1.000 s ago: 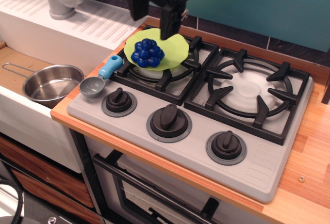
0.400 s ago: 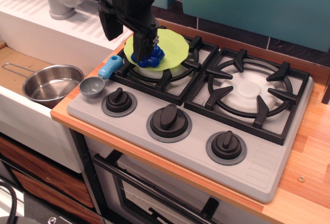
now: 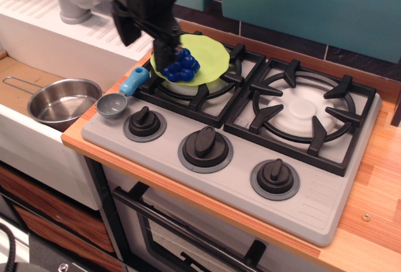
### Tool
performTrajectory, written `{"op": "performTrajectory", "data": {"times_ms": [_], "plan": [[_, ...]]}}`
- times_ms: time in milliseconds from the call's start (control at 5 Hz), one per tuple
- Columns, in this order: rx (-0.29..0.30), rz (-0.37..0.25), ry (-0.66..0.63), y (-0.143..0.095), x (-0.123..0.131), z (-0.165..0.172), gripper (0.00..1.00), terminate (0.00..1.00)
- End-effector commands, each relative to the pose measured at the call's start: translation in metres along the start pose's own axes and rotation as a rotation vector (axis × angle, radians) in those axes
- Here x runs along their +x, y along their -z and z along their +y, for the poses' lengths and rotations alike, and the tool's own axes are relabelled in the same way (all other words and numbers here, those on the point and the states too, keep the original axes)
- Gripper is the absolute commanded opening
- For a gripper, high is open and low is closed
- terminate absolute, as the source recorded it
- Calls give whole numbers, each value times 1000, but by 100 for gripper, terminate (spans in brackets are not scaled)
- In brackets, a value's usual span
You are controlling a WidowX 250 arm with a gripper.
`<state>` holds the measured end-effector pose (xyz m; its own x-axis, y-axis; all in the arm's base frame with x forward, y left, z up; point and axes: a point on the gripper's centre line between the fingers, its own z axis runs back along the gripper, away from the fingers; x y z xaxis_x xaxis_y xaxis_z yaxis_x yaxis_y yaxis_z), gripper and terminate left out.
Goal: Put blueberry on plate and spoon in pot or pan in sink
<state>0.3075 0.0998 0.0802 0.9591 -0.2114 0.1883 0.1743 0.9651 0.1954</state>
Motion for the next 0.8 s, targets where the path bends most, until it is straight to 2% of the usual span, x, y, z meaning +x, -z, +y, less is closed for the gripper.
{"op": "performTrajectory", "data": {"times_ms": [0, 400, 600], "plan": [[24, -34, 61, -2, 0, 14, 100, 0], [24, -34, 61, -2, 0, 14, 100, 0], [81, -108, 59, 15, -11, 2, 100, 0]]}}
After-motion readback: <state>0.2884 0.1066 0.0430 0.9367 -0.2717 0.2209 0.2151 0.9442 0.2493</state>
